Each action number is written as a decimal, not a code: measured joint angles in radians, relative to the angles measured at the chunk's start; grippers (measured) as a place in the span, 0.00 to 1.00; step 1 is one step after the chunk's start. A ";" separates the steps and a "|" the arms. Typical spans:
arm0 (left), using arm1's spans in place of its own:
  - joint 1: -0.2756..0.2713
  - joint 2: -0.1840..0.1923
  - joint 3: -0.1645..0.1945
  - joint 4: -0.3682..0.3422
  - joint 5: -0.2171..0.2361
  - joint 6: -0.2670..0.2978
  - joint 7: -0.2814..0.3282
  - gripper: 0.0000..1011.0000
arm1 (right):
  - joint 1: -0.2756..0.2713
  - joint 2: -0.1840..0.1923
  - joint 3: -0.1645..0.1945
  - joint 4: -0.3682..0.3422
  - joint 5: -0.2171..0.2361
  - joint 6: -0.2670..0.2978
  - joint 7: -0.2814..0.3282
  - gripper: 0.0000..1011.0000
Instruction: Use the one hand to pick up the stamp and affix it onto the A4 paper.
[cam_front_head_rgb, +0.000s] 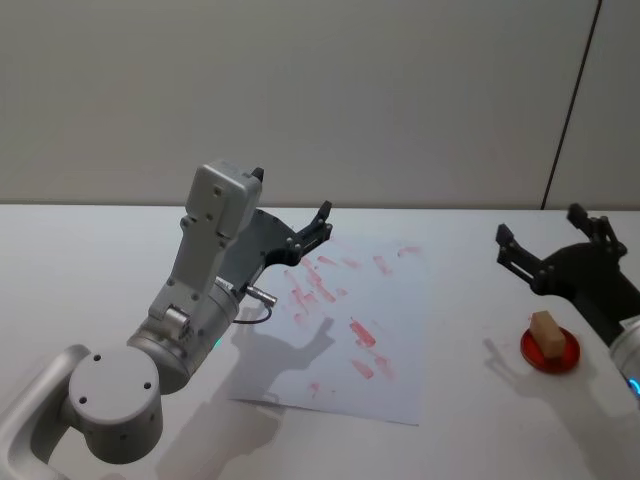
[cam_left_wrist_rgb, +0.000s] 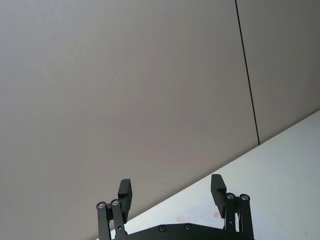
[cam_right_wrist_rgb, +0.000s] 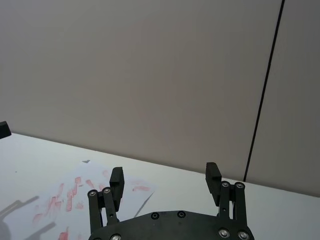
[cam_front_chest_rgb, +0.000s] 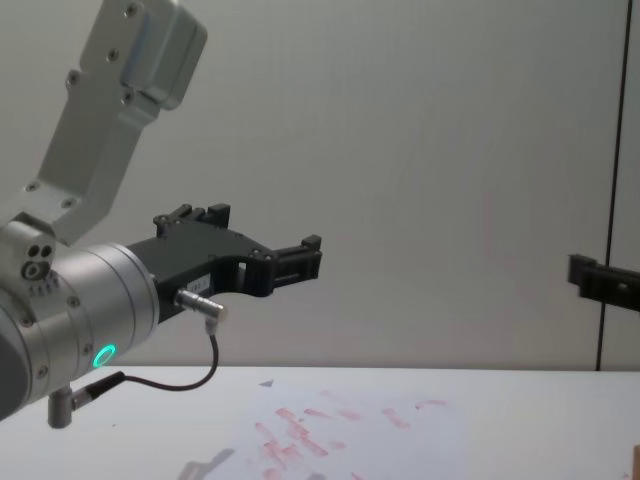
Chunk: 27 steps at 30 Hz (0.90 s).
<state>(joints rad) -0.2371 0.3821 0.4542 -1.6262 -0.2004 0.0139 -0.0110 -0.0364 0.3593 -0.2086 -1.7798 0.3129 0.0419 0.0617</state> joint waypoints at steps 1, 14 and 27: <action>0.000 0.000 0.000 0.000 0.000 0.000 0.000 0.99 | -0.004 0.003 0.002 -0.003 0.005 0.001 -0.002 0.99; 0.000 0.000 0.000 0.000 0.000 0.000 0.000 0.99 | -0.090 0.066 0.044 -0.064 0.066 0.065 -0.060 0.99; 0.000 0.000 0.000 0.000 0.000 0.000 0.000 0.99 | -0.161 0.105 0.059 -0.107 0.076 0.200 -0.098 0.99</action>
<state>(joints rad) -0.2371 0.3821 0.4542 -1.6262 -0.2004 0.0139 -0.0110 -0.1976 0.4646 -0.1499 -1.8864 0.3887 0.2417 -0.0358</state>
